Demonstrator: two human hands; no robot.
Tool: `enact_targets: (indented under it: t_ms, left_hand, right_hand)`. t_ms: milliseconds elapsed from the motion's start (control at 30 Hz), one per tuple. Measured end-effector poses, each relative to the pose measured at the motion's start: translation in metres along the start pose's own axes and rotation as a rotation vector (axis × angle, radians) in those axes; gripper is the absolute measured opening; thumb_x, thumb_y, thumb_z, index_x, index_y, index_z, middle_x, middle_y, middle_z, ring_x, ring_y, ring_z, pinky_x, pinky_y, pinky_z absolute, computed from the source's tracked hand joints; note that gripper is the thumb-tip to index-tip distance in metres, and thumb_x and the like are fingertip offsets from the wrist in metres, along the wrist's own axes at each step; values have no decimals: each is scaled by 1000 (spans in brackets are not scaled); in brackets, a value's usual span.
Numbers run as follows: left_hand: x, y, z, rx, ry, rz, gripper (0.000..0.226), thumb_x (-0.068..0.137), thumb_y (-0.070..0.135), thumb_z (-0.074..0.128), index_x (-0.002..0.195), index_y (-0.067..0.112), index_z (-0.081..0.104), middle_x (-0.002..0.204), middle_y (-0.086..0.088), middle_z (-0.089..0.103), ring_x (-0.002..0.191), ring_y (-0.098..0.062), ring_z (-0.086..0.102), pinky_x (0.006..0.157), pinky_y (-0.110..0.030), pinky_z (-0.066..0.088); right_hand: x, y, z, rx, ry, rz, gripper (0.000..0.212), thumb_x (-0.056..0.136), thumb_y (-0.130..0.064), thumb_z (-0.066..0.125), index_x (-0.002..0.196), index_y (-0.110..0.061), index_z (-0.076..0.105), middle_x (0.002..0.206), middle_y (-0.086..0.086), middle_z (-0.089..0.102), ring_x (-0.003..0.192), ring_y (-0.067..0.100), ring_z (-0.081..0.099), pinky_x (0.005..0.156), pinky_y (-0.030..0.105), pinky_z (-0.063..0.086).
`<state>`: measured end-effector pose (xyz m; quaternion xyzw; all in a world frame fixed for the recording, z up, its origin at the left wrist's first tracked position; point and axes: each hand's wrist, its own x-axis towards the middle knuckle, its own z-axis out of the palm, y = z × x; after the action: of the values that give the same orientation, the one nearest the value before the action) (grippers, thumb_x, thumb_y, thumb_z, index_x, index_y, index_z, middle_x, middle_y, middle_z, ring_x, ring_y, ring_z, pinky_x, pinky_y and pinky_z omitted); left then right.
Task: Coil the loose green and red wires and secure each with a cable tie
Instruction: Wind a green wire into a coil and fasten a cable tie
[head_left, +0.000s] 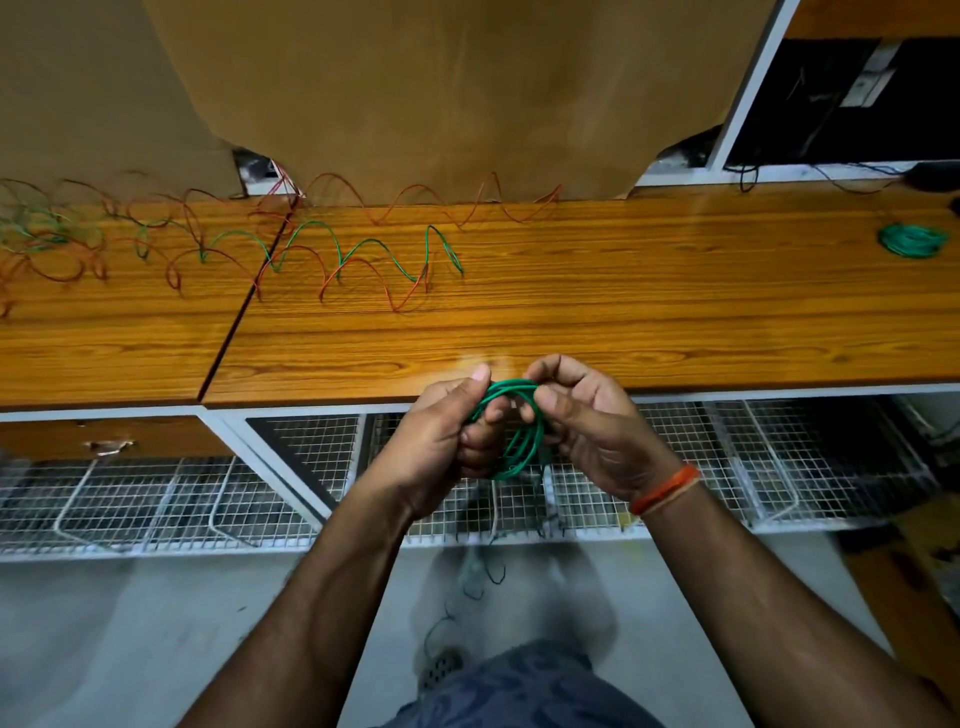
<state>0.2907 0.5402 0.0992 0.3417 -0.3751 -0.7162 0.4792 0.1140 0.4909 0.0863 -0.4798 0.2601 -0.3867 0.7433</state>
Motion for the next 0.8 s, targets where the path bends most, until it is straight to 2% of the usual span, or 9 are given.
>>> enact_targets:
  t_ms: [133, 233, 333, 433, 500, 567, 667, 733, 800]
  left_hand:
    - [3, -3, -1, 64, -19, 11, 50, 107, 43, 37, 77, 14, 64, 51, 7, 24, 42, -6, 15, 46, -20, 13]
    - [4, -1, -3, 60, -48, -5, 51, 104, 46, 39, 81, 8, 65, 51, 6, 23, 42, -9, 16, 46, -24, 13]
    - [4, -1, -3, 108, -43, 3, 46, 104, 40, 40, 76, 14, 67, 51, 6, 23, 45, -9, 14, 47, -24, 12]
    - [8, -6, -1, 115, 28, 27, 42, 102, 41, 42, 71, 19, 60, 51, 8, 25, 45, -7, 14, 47, -20, 12]
    - [10, -9, -3, 13, 94, 61, 40, 104, 42, 43, 73, 19, 53, 50, 11, 25, 41, -5, 16, 44, -16, 15]
    - [10, -8, -9, -117, 160, 79, 39, 105, 42, 41, 75, 18, 47, 49, 12, 23, 39, -2, 19, 40, -13, 18]
    - [5, 0, -21, -135, 195, 93, 39, 107, 41, 41, 76, 18, 47, 55, 7, 16, 40, -2, 19, 39, -14, 17]
    - [2, 5, -24, -62, 190, 89, 39, 106, 42, 42, 76, 18, 51, 58, 4, 15, 43, -4, 18, 40, -16, 15]
    - [2, 6, -19, 6, 187, 89, 41, 107, 41, 41, 74, 21, 54, 57, 6, 20, 44, -5, 18, 41, -17, 15]
  right_hand:
    - [4, 2, 1, -212, 98, -117, 5, 92, -16, 66, 89, -15, 62, 68, 1, 62, 64, 13, 54, 63, 23, 47]
    - [1, 1, -1, -343, 59, -197, 10, 98, -8, 65, 89, -9, 64, 76, 16, 66, 71, 18, 57, 70, 28, 49]
    - [-1, -2, -3, -446, 54, -232, 9, 99, -7, 64, 91, -4, 67, 84, 28, 67, 76, 24, 60, 73, 39, 50]
    - [-1, 1, -6, -534, 74, -232, 11, 99, -6, 63, 104, -3, 72, 96, 11, 74, 91, 17, 67, 81, 32, 55]
    - [-5, 7, -18, -483, 72, -146, 19, 98, -3, 64, 115, -6, 70, 104, -3, 75, 99, 11, 69, 84, 25, 56]
    - [-14, 20, -40, -565, 13, 0, 17, 97, -9, 67, 114, -12, 71, 106, -1, 75, 100, 19, 70, 87, 35, 59]
    - [-18, 42, -90, -1223, -56, 242, 8, 97, -21, 69, 100, -22, 76, 102, -4, 69, 99, 18, 66, 92, 45, 56]
    - [-11, 49, -114, -1456, 252, 243, 11, 97, -18, 68, 100, -21, 78, 106, 1, 69, 102, 22, 66, 92, 41, 55]
    - [0, 50, -119, -1376, 661, 84, 14, 99, -16, 63, 102, -14, 76, 102, 10, 72, 96, 29, 67, 84, 39, 55]
